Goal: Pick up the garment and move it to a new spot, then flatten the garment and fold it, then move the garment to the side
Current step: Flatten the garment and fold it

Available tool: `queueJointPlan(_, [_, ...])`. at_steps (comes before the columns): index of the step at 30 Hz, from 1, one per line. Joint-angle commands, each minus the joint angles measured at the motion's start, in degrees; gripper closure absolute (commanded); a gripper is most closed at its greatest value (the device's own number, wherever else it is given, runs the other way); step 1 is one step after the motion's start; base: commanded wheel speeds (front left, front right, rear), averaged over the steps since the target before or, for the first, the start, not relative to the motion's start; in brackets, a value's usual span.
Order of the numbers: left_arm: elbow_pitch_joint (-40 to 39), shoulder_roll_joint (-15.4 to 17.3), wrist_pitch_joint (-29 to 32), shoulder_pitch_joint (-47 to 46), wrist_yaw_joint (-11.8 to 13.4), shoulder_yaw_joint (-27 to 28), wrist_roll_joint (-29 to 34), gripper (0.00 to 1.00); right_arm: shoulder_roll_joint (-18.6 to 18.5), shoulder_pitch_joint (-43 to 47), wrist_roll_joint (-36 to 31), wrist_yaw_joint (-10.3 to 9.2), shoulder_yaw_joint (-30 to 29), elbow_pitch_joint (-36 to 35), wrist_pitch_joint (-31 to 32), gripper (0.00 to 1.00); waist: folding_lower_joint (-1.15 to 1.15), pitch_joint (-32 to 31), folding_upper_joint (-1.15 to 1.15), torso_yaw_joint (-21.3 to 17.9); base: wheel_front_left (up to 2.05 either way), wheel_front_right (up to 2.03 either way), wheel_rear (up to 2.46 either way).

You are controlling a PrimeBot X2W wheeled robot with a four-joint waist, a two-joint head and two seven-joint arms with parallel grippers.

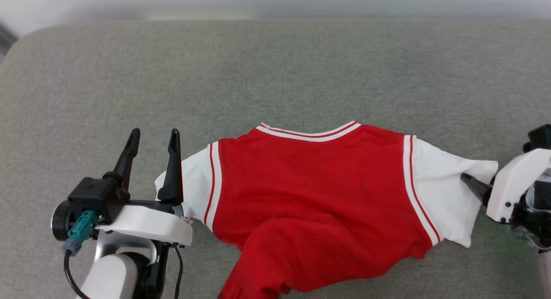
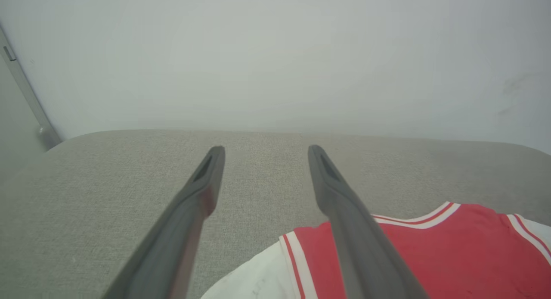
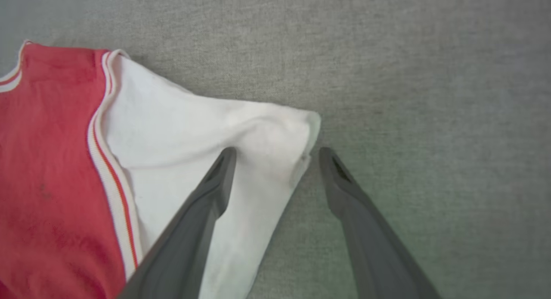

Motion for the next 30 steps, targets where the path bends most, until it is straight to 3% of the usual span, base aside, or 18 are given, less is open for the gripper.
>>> queueJointPlan(1, [0.4, -0.2, -0.3, -0.7, 0.0, -0.1, -0.3, 0.0, -0.3, -1.3, -0.1, -0.02, 0.8, 1.2, 1.0, 0.0, 0.0, 1.6, 0.0, 1.3, 0.0, 0.0, 0.0])
queueJointPlan(9, [2.7, -0.7, -0.7, -1.3, -0.3, 0.0, -1.4, 0.0, 1.4, 0.0, 1.2, -0.02, 4.2, 10.2, 10.0, 0.01, 0.0, 2.7, 0.0, 1.8, 0.0, 0.0, 0.0])
queueJointPlan(10, [3.0, -0.5, -0.4, -1.2, -0.2, 0.0, -1.6, 0.0, 1.5, 0.1, 1.1, -0.02, 4.3, 10.7, 10.7, 0.57, 0.0, 2.5, 0.0, 1.6, 0.0, 0.0, 0.0])
queueJointPlan(11, [3.2, -0.3, -0.2, -1.2, -0.2, 0.2, -1.6, 0.0, 1.7, -0.1, 1.2, -0.02, 4.4, 10.7, 10.8, 1.0, 0.0, 2.3, 0.0, 1.5, 0.0, 0.0, 0.0])
queueJointPlan(19, [5.2, 3.2, 8.7, -1.7, -1.9, 1.1, -5.5, 0.0, -0.7, -3.2, 1.2, -0.02, 2.5, 4.5, 6.0, 1.0, 0.0, -0.5, 0.0, -0.3, 0.0, 0.0, 0.0])
queueJointPlan(25, [7.8, 8.1, 22.6, -3.7, -6.5, 2.4, -13.7, 0.0, -0.3, -2.0, 0.6, -0.02, 2.3, -0.4, 4.2, 1.0, 0.0, -1.2, 0.0, -2.9, 0.0, 0.0, 0.0])
queueJointPlan(26, [10.0, 10.1, 29.1, -4.1, -7.8, 3.1, -17.6, 0.0, 0.6, -1.6, 0.3, -0.02, 3.4, -2.3, 4.0, 1.0, 0.0, -0.8, 0.0, -4.6, 0.0, 0.0, 0.0])
queueJointPlan(27, [12.5, 11.8, 34.5, -4.3, -8.3, 3.2, -20.2, 0.0, 1.6, -0.9, 0.8, -0.02, 4.2, -3.5, 3.5, 1.0, 0.0, -0.2, 0.0, -6.0, 0.0, 0.0, 0.0])
queueJointPlan(30, [15.3, 12.9, 38.9, -4.9, -8.0, 2.6, -21.3, 0.0, 2.2, -0.8, 1.2, -0.02, 4.8, -4.4, 3.2, 1.0, 0.0, 0.6, 0.0, -7.0, 0.0, 0.0, 0.0])
